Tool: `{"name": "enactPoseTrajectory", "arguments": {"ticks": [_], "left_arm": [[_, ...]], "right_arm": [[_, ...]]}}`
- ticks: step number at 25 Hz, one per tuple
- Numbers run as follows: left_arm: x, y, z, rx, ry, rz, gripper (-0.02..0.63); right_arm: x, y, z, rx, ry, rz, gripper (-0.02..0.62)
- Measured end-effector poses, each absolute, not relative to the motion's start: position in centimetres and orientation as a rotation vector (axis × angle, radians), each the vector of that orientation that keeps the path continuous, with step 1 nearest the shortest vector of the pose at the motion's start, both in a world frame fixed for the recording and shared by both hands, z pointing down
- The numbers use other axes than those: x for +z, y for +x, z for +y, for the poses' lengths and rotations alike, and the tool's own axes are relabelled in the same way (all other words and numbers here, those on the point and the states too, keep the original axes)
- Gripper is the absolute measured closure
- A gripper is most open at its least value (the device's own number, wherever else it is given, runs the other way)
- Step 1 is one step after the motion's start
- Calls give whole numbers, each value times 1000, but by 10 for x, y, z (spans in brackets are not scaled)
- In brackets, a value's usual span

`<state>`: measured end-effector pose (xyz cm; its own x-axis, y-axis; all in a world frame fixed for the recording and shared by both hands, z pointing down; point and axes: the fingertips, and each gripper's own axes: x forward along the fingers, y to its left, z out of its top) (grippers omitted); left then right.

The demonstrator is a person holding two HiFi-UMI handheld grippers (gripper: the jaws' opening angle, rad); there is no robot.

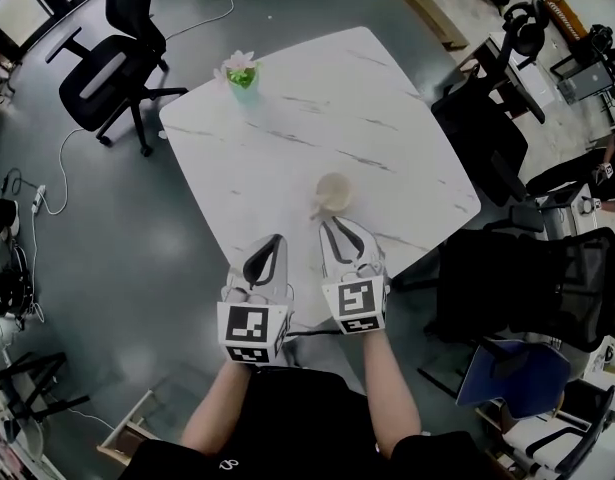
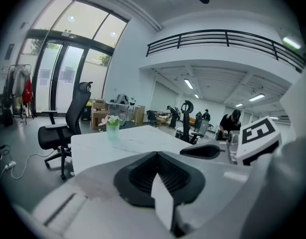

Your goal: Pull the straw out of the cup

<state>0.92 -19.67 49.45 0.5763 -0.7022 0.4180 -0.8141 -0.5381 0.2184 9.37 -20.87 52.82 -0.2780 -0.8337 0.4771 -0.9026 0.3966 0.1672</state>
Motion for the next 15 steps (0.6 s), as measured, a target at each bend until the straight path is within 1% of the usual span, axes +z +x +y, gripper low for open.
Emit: {"name": "enactPoseTrajectory", "arguments": {"ticks": [6, 15], "left_arm": [[510, 4, -203, 427, 2375, -1256, 604], [518, -6, -214, 436, 2322, -1296, 605]], "right_arm": [[557, 93, -229, 159, 1405, -2124, 532], [577, 88, -253, 84, 1328, -2082, 532]]}}
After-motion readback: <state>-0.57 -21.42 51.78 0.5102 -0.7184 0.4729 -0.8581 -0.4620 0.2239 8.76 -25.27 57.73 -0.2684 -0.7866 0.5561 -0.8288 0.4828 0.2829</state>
